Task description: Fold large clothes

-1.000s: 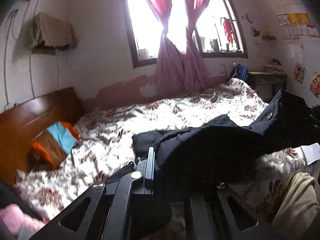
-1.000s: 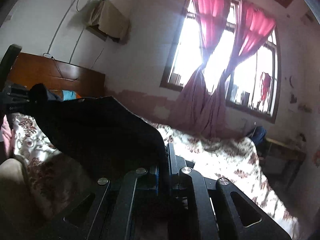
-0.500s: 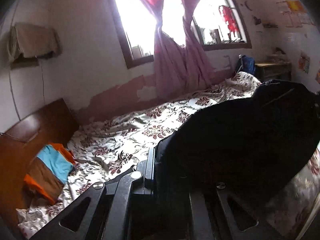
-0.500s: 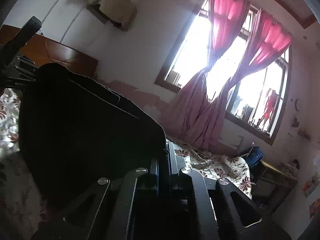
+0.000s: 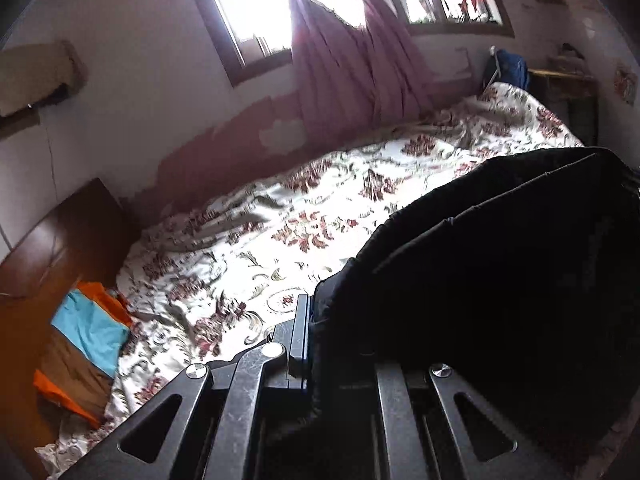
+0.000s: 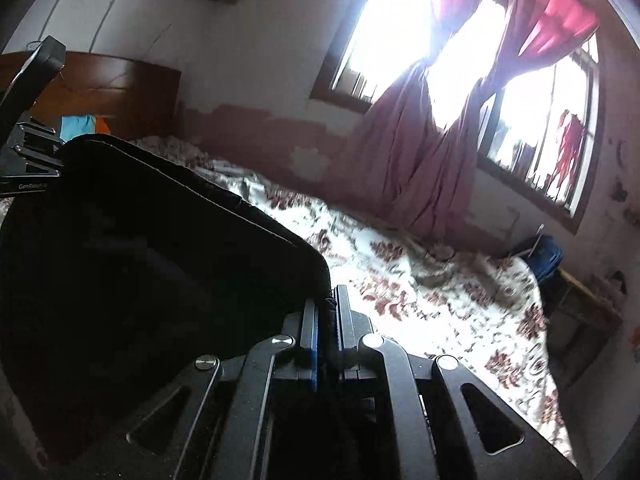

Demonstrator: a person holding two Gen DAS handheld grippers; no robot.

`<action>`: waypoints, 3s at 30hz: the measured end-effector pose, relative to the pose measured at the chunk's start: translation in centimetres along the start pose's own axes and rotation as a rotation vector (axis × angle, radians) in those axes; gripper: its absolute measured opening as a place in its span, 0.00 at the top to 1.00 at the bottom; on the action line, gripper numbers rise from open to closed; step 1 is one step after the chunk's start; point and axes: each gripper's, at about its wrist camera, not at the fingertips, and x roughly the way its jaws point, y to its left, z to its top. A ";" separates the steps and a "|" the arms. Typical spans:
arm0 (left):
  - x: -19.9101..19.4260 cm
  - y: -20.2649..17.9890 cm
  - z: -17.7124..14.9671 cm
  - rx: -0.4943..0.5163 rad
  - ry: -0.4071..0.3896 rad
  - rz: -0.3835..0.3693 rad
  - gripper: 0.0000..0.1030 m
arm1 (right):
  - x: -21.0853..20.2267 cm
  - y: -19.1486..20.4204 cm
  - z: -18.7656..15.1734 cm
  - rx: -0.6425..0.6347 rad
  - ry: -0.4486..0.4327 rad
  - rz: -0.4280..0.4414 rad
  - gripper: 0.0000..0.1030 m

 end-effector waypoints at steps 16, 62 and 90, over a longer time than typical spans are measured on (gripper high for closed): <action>5.3 -0.3 -1.4 -0.026 0.003 0.055 0.32 | 5.3 -0.4 -3.8 0.118 0.103 0.088 0.88; 9.1 1.1 -9.6 -0.374 0.015 -0.272 0.00 | 11.5 0.8 -10.2 0.309 0.280 0.337 0.10; 9.9 0.0 -10.2 -0.372 -0.003 -0.276 0.00 | 13.2 1.0 -11.5 0.355 0.270 0.348 0.05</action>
